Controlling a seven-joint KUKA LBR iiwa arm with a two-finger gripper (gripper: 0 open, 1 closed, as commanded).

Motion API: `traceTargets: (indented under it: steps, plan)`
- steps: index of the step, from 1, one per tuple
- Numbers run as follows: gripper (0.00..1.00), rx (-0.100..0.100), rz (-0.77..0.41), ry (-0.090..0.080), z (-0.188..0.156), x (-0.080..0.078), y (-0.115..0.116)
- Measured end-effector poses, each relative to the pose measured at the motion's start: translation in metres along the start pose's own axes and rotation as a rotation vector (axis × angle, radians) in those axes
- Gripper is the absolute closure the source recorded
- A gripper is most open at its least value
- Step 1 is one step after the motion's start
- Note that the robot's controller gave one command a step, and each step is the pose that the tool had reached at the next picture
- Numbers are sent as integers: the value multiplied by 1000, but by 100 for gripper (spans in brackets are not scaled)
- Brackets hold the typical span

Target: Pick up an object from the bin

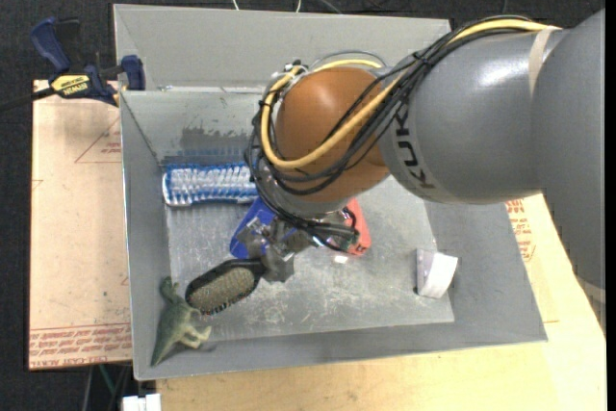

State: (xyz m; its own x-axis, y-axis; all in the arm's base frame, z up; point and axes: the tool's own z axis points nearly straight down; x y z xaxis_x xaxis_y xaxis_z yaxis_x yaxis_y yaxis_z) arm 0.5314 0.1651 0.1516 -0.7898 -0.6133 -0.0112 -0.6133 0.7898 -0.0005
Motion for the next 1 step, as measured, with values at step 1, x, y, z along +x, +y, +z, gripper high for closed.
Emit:
traceTargets:
  steps: [1]
  plan:
    - [100,-3,-505,1,-13,-25,-13]
